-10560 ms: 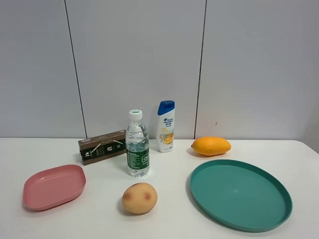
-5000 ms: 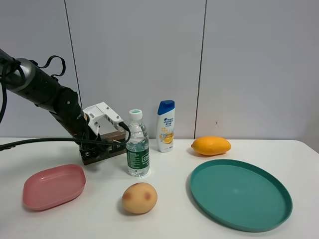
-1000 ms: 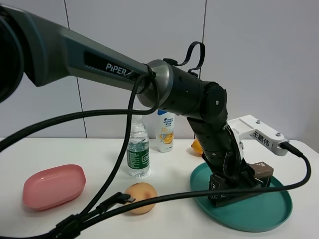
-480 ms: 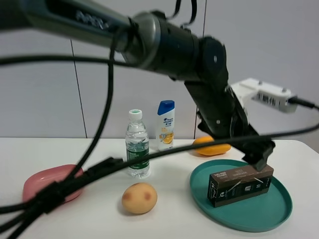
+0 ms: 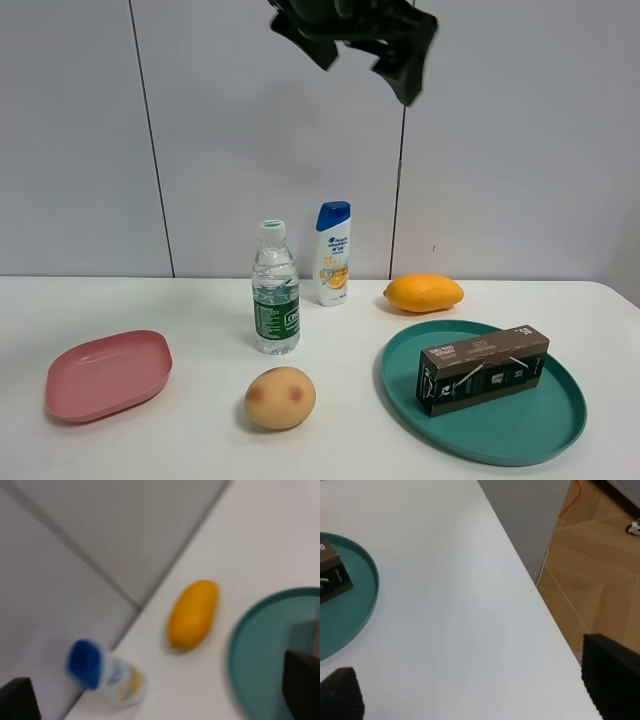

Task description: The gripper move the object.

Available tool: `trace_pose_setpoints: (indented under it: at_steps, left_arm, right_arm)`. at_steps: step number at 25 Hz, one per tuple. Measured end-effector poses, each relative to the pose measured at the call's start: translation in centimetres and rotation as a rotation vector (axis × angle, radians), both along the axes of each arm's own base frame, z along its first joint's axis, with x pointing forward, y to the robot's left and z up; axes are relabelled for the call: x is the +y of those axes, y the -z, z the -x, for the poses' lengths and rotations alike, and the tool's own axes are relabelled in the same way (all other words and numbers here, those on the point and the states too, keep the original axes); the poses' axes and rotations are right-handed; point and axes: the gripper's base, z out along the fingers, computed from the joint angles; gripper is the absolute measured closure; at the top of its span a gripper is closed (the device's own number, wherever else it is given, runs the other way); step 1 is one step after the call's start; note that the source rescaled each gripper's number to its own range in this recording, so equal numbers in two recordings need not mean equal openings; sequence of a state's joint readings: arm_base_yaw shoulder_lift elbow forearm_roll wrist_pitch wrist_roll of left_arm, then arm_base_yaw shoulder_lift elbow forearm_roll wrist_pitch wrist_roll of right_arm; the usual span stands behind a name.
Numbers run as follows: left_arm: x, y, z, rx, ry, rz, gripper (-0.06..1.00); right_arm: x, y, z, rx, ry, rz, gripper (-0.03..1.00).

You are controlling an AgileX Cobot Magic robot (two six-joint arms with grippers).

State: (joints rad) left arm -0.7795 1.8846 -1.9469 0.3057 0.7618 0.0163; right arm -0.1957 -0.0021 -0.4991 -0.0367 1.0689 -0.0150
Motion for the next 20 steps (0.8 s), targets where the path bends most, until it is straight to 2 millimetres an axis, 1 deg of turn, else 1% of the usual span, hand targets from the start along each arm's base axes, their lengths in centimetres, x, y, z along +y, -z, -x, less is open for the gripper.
trace_pose_setpoints:
  at_steps: [3, 5, 9, 12, 15, 16, 19, 20]
  left_arm:
    - [3.7, -1.9, -0.8, -0.014, -0.1, -0.004, -0.05]
    - [6.0, -2.6, -1.3, -0.023, -0.158, -0.012, -0.05]
    - [11.0, -3.0, -2.2, -0.025, -0.276, -0.04, -0.05]
    - [15.4, -2.8, -2.6, -0.013, -0.38, -0.057, -0.05]
    - [19.8, -2.8, -1.8, 0.002, -0.481, -0.071, -0.05]
    - [21.1, -2.8, -1.2, 0.006, -0.51, -0.073, -0.05]
    - [25.6, -3.1, 1.2, 0.001, -0.617, -0.063, -0.05]
    - [26.7, -3.3, 2.5, -0.001, -0.645, -0.051, -0.05]
  right_arm:
    - [0.0, 0.0, 0.0, 0.0, 0.0, 0.0, -0.03]
    - [0.0, 0.0, 0.0, 0.0, 0.0, 0.0, -0.03]
    - [0.0, 0.0, 0.0, 0.0, 0.0, 0.0, -0.03]
    - [0.0, 0.0, 0.0, 0.0, 0.0, 0.0, -0.03]
    - [0.0, 0.0, 0.0, 0.0, 0.0, 0.0, -0.03]
    - [0.0, 0.0, 0.0, 0.0, 0.0, 0.0, -0.03]
    - [0.0, 0.0, 0.0, 0.0, 0.0, 0.0, -0.03]
    - [0.0, 0.0, 0.0, 0.0, 0.0, 0.0, -0.03]
